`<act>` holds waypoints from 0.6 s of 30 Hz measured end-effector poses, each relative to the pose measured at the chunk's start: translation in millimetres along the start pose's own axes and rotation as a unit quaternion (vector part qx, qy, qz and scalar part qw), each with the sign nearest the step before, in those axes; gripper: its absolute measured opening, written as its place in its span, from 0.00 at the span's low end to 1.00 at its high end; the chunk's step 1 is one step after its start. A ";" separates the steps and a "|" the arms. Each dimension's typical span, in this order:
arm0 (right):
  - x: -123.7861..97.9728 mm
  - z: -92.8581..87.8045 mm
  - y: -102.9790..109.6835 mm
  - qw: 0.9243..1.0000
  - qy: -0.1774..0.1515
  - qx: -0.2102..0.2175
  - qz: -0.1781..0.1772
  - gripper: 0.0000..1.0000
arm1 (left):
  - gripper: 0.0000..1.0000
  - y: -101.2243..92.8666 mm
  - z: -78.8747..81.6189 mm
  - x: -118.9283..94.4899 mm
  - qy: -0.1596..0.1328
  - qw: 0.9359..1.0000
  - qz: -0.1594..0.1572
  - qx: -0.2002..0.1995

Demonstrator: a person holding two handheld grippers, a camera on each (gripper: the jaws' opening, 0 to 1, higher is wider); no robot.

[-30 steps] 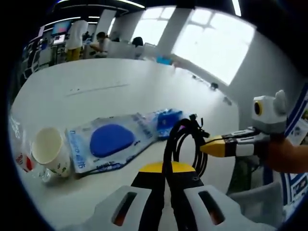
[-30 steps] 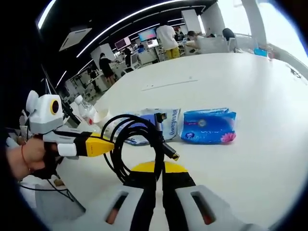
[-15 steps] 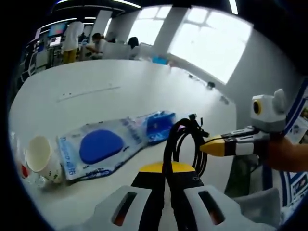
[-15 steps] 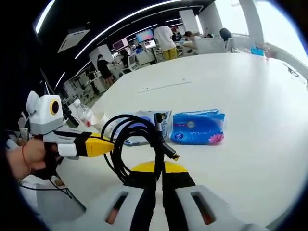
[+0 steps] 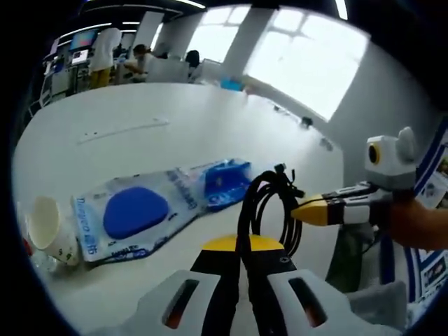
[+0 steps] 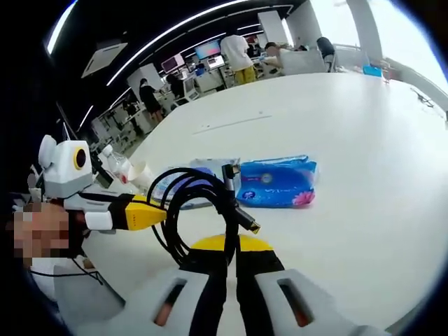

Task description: Arrange the tabletop items into an orderly group along one side of the table until the central work area is clear of visible clutter.

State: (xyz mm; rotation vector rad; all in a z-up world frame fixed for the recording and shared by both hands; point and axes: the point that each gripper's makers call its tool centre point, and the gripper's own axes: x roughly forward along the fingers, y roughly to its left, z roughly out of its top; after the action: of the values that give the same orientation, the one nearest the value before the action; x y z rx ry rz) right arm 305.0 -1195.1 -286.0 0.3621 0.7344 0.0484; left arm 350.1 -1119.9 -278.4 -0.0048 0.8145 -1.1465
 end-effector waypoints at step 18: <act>18.4 -18.4 -22.7 0.999 0.049 0.014 0.004 0.00 | 0.00 7.7 -21.5 29.7 0.034 0.999 0.005 -0.021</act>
State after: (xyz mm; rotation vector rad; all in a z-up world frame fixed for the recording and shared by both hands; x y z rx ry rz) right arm 304.6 -1207.7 -318.1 0.3905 0.8314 0.0634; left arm 348.8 -1131.9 -313.9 0.0037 0.8974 -1.1261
